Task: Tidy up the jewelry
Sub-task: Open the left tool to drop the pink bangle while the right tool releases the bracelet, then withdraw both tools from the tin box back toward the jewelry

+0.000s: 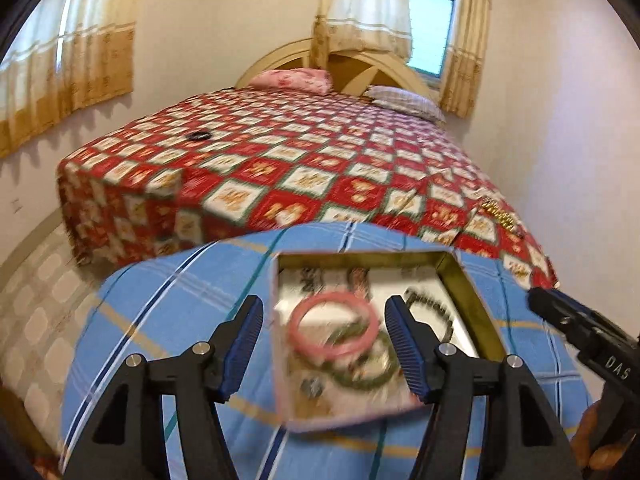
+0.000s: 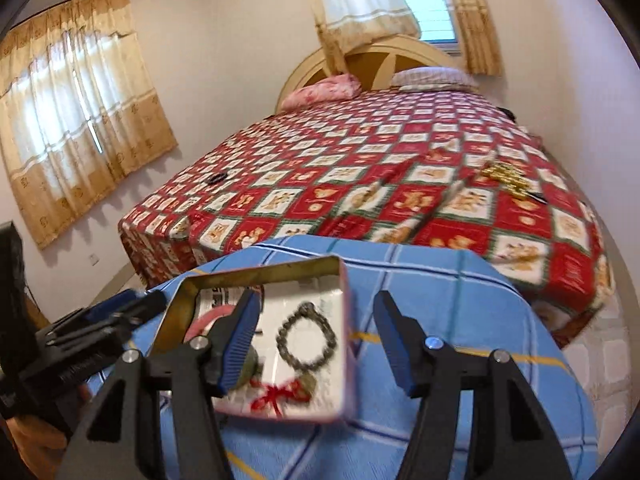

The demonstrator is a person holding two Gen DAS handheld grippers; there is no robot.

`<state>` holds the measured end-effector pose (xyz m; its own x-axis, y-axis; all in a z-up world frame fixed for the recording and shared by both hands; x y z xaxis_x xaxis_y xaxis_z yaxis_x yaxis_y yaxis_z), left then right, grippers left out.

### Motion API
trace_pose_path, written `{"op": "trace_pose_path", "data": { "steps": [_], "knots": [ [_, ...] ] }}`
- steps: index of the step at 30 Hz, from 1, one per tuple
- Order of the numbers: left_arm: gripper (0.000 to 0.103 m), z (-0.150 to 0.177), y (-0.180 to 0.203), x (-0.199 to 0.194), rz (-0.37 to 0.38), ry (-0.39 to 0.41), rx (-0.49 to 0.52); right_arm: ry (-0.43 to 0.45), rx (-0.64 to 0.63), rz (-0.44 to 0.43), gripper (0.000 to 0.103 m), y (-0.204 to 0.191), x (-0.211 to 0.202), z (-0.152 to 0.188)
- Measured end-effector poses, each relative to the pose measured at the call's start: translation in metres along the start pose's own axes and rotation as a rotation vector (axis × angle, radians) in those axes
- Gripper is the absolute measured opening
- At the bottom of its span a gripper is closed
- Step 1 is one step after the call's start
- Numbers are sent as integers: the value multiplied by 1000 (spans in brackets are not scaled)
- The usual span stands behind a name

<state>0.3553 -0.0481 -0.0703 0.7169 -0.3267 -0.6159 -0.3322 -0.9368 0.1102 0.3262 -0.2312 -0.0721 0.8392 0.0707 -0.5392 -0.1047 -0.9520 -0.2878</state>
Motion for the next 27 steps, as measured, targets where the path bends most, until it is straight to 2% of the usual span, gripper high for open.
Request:
{"op": "trace_pose_path", "data": {
  "steps": [3, 11, 17, 27],
  "knots": [
    [64, 22, -7, -18, -21, -8, -33, -15, 6, 35, 66, 11, -18, 17],
    [64, 80, -3, -46, -1, -62, -114, -69, 29, 45, 66, 24, -45, 58],
    [64, 110, 7, -63, 12, -87, -104, -81, -12, 52, 66, 27, -71, 78],
    [64, 145, 10, -82, 16, -111, -105, -172, -13, 11, 66, 18, -85, 126]
  ]
}}
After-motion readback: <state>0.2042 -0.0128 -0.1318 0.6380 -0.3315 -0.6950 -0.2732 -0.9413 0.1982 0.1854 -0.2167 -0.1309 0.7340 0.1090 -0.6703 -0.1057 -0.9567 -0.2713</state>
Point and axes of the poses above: each gripper's, at about its wrist camera, not at the fingertips, and x roughly the way its jaws point, y to its right, z to its underside, the point moved 9 cm from there along x, roughly the way its jaws point, and after that the axes turned 2 degrees about x, right-handed, at the moved point
